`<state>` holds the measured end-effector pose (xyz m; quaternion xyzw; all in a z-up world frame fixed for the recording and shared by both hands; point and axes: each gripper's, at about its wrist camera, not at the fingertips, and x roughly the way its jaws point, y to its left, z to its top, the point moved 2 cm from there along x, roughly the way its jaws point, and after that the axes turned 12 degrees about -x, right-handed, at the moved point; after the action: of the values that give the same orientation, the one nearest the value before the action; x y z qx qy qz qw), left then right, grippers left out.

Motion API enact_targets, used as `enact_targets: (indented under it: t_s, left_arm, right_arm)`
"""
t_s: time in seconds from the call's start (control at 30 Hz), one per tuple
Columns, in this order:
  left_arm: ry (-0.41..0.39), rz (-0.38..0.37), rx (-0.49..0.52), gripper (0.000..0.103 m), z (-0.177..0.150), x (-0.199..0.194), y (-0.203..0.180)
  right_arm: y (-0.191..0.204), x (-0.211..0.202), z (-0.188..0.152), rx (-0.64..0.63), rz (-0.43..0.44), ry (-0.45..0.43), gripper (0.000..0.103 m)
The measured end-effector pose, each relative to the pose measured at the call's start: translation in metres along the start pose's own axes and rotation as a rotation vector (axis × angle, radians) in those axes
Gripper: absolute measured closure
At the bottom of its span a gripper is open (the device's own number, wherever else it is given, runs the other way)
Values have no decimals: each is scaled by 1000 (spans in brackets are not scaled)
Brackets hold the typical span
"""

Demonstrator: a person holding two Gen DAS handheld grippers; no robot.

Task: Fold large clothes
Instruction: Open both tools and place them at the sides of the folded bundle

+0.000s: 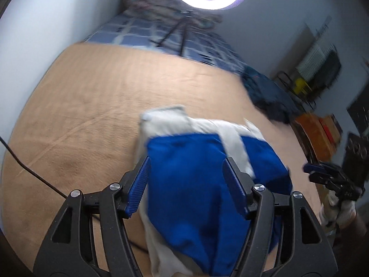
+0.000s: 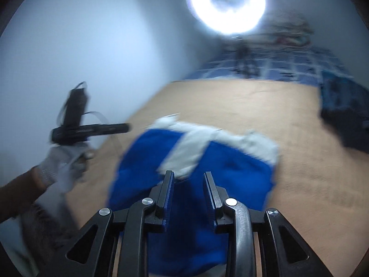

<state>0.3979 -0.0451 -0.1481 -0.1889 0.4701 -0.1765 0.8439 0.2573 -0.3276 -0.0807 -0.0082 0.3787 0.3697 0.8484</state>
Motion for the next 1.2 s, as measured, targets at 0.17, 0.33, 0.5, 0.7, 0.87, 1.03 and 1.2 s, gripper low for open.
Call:
enact_targets:
  t_s: [0.17, 0.33, 0.5, 0.7, 0.87, 1.03, 1.2]
  left_arm:
    - [58, 6, 110, 36, -34, 12, -29]
    - [121, 90, 210, 36, -62, 43, -34]
    - [139, 96, 250, 36, -74, 53, -29]
    - [125, 0, 89, 36, -46, 27, -14]
    - [76, -120, -188, 26, -8, 5, 35]
    - [182, -268, -530, 21, -2, 29, 98]
    - [256, -279, -590, 21, -6, 53, 120]
  right_arm:
    - [19, 39, -7, -69, -25, 98, 76]
    - [-9, 65, -18, -12, -128, 183, 77]
    - [-27, 82, -45, 58, -170, 277, 80]
    - [-29, 37, -29, 70, -155, 164, 54]
    - [-61, -6, -35, 177, -202, 13, 14]
    - [-93, 0, -57, 339, -116, 17, 12]
    - [-113, 16, -70, 427, -50, 42, 12]
